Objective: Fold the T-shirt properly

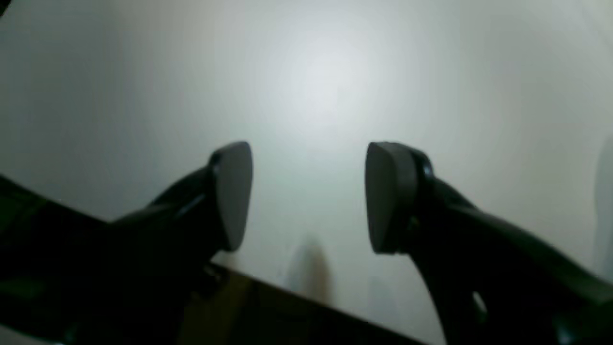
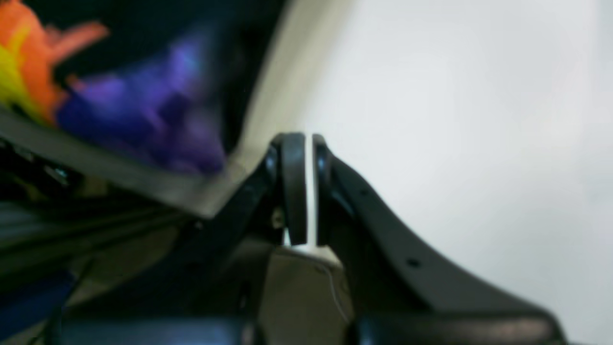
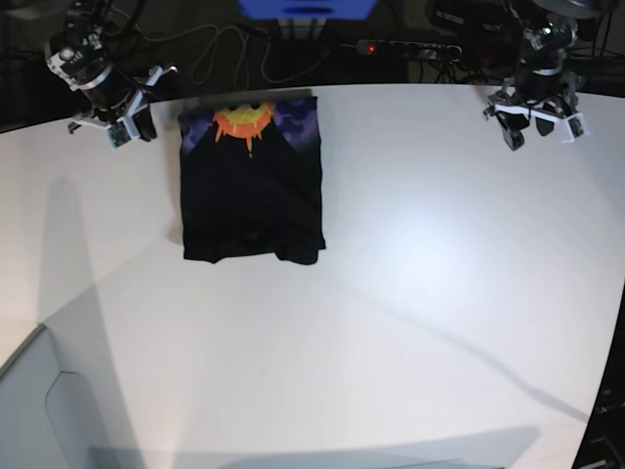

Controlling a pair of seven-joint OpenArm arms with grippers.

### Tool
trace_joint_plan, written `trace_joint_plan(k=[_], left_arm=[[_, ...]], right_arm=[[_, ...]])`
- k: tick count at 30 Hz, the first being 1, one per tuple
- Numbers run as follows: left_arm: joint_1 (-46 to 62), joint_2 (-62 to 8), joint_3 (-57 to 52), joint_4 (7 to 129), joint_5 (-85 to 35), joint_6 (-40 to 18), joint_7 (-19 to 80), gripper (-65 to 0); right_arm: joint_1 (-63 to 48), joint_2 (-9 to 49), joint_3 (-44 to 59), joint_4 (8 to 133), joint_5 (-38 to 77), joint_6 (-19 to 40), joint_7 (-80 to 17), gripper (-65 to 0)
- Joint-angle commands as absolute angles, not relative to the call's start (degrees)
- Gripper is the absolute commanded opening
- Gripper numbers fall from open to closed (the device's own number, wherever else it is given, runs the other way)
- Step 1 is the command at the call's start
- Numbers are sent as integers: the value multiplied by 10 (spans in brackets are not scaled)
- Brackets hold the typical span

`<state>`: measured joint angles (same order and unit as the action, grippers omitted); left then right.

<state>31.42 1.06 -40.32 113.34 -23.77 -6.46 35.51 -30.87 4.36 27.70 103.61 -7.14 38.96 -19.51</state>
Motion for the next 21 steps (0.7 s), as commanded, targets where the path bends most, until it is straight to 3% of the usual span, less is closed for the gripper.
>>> trace_joint_plan(k=[1,4,7,14,21], left_arm=[[327,5,-407,1150,-255,-66,342,-301],[360,-22,-407,1164,-288,-66,342,-441],[387,-32,-407,1164,-305,-66,342,-650],[473,-38,-407,1171,-300,-66,342,-650],[546,-34,-389,1119,-262,-66,339,-650]], right_arm=[[-313,38,298,1051,-62,400,-180,-650],[-331,12,365,1053,-62,400,-180,-650],[-357,-7,421,1053,-61,400,-192,-650],[-456,-42,467,1083,0,400,-298,-650],[-496,-32,420,1040,29,400,-313,-650]])
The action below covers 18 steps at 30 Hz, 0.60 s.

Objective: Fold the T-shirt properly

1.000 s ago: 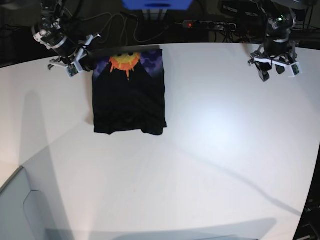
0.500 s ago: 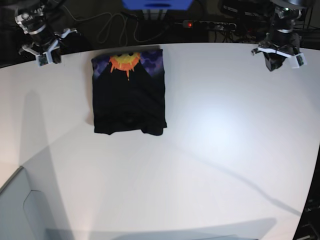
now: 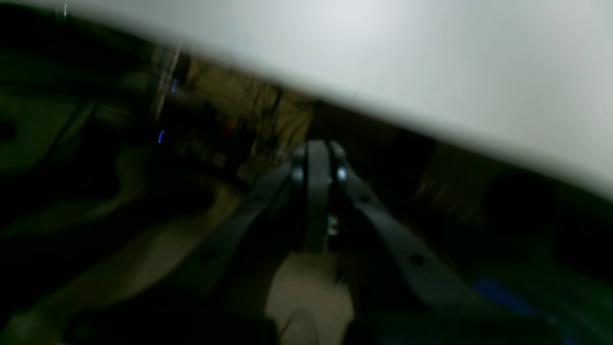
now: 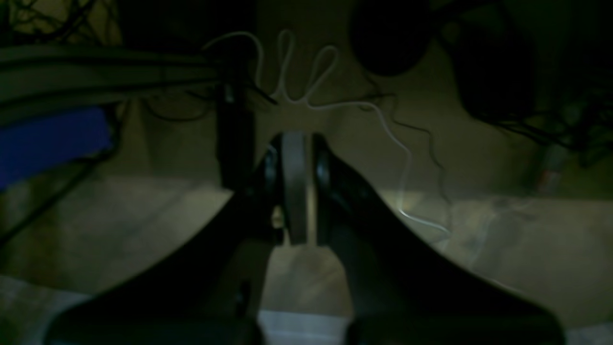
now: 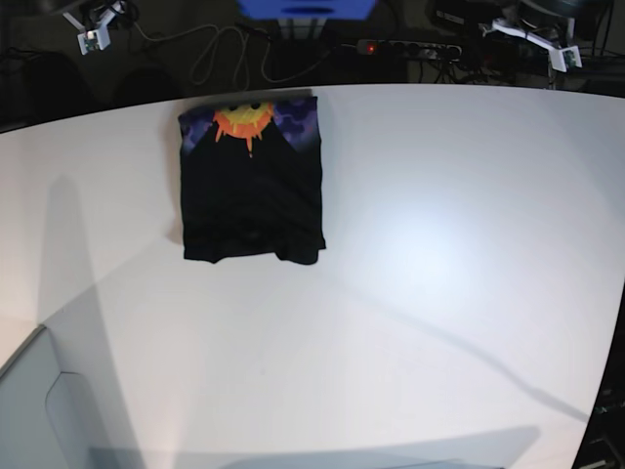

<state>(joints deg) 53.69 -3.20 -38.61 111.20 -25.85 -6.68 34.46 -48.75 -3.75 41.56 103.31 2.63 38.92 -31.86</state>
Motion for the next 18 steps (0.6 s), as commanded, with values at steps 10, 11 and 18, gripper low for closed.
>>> trace_joint_plan(k=[10,11,18], left_arm=[[499,-39,-238,849,-113,-113,221,-650],[484,-39,-222,813,-96,-113,202,-650],[349,-39,-144,502,-61,-114,66,-650]], right_arm=[[-389,29,334,785,27,400,-279,-650],[-376,36,324,748,27,400,-255,-650],[-278,78,143,466,-20,285,-26,-650]])
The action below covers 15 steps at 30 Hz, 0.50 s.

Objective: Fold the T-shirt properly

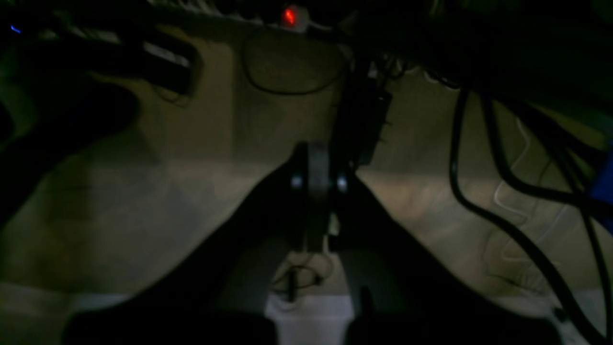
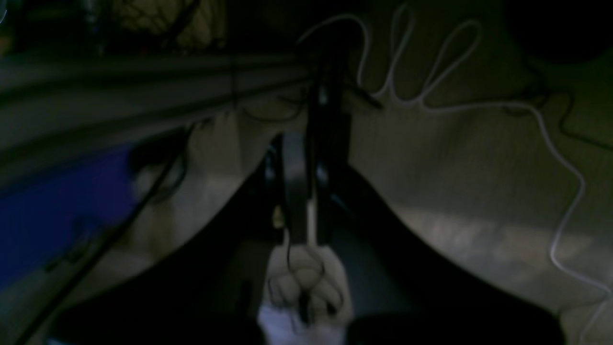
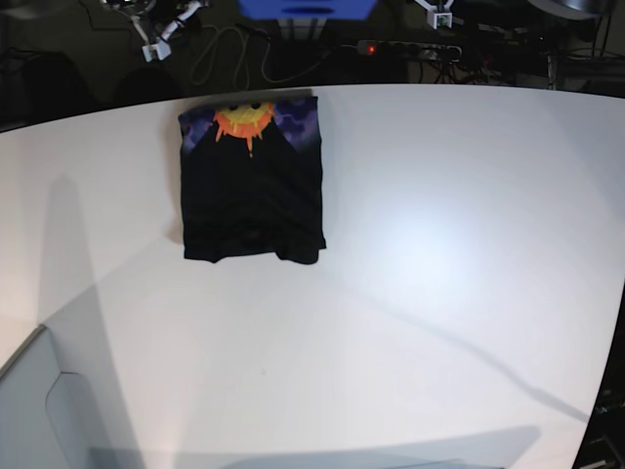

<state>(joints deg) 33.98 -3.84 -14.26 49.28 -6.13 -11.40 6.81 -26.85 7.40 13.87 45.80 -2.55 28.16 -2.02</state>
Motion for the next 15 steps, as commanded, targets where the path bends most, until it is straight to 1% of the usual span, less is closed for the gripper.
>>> trace_joint_plan(k=[1,3,6,8,10,13,15], left_arm=[[329,-39,-129,457,-61,-114,47,-650],[299,-40,-102,388,-61,-113,3,-650],[262,-40,-65,304,-60,-111,-76,-650],[232,-40,-34,247,-60,-111,-113,-650],[198,-40,-2,193,-60,-109,-131,-650],[152,-40,20,142,-62,-109,-131,-650],[132,-40,18,124,-63,-109,-131,-650]], right_arm=[[-262,80,116,423,-29,260,15,-650],[-235,80,63,351,-44,210,80,-650],[-196,80,-7,256,-79,112,159,-650],[-170,80,-37,208,-86,33,185,-650],[-147,78,-60,184,-85,-33,186,-650],[-124,74,-80,157,-83,-86,183,-650],[-104,61,-79,126,-82,-98,158,-650]])
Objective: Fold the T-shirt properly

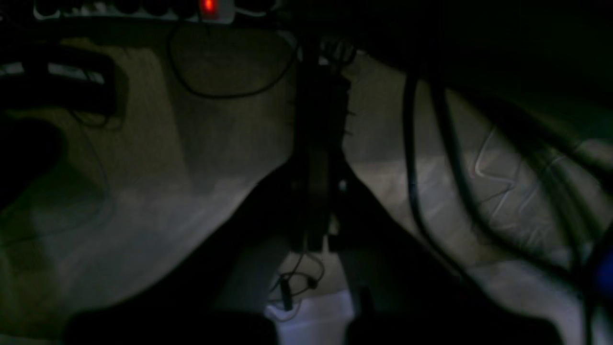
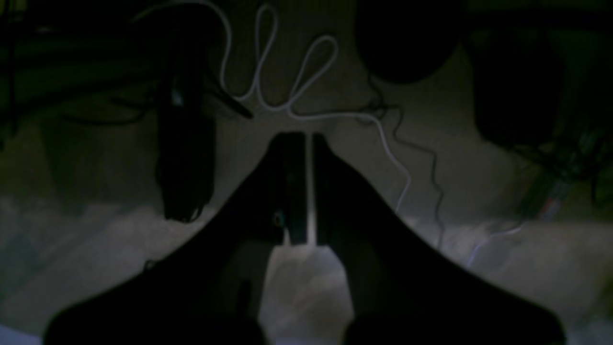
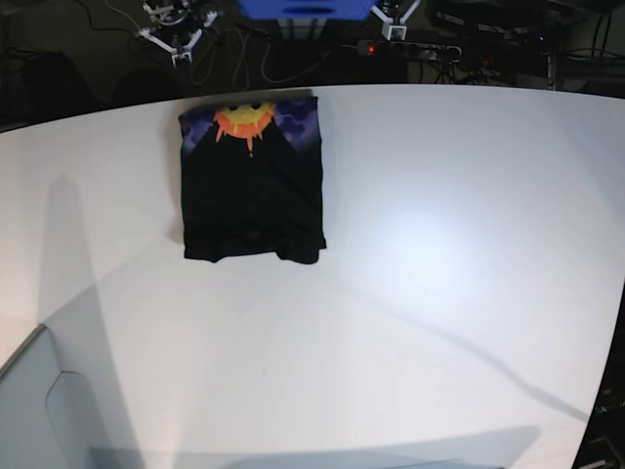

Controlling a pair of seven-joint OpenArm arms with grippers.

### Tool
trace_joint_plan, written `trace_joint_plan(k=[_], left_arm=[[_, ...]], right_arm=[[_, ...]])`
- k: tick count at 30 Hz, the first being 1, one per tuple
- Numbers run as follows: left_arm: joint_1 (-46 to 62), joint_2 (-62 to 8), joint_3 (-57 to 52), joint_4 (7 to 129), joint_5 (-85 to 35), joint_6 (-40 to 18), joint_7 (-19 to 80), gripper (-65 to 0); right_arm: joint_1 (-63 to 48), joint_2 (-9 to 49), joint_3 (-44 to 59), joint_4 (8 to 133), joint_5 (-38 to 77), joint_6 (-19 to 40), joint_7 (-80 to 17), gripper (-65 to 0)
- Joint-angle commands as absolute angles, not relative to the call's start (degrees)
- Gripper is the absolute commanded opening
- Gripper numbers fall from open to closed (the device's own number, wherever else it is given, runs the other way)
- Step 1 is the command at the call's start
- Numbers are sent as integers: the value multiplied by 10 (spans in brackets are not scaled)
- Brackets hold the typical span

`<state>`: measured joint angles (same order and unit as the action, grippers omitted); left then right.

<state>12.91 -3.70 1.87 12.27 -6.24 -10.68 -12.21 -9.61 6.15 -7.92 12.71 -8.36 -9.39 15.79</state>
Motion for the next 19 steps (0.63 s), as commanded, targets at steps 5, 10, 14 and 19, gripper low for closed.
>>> trace_joint_plan(k=[5,10,14,19], left_arm=[[118,-36,21,121,-61,-109,-116,-650],[98,-38,22,123,-61,-109,-69,-650],[90,-39,22,123,-61,-108,-49,-650],[82,-39,22,122,-61,-108,-47,-650]], right_arm=[[-70,29,-79,87,-81,-104,74,-650],[-68,-1,-79,88,-81,-101,0,-650],[-68,-7,-79,88,-81,-101,-5,-650],[-71,-5,-80,88,-81,-102,-3,-650]])
